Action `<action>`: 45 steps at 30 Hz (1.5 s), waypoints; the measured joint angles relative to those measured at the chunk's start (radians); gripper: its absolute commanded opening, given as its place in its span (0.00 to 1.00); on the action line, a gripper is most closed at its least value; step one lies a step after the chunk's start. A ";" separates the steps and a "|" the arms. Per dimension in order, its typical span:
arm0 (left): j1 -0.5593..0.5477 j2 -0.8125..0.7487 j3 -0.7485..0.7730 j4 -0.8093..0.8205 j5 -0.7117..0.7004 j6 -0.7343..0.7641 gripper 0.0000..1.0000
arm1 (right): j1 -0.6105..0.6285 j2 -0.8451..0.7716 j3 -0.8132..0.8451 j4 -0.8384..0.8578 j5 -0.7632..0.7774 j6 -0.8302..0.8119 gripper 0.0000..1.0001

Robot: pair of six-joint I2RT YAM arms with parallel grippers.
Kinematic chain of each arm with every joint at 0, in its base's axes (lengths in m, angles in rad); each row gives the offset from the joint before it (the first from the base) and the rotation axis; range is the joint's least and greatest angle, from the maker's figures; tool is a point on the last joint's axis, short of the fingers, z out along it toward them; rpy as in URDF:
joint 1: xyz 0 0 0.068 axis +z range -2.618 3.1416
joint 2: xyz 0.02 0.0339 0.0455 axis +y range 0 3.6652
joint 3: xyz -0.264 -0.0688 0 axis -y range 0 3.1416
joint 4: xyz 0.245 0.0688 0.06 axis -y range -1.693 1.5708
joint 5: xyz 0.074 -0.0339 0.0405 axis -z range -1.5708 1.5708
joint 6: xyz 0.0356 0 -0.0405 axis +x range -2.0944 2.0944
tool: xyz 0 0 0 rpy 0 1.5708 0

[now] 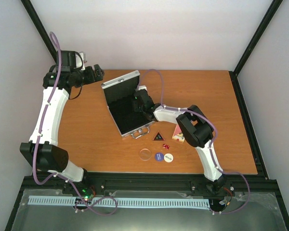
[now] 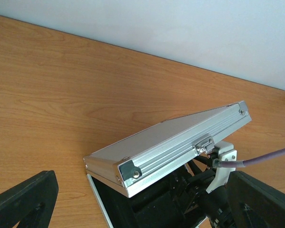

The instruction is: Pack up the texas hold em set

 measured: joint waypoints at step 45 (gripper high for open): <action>0.000 0.000 -0.024 -0.001 -0.015 0.000 1.00 | -0.240 -0.185 0.135 -0.921 -0.153 -0.073 0.74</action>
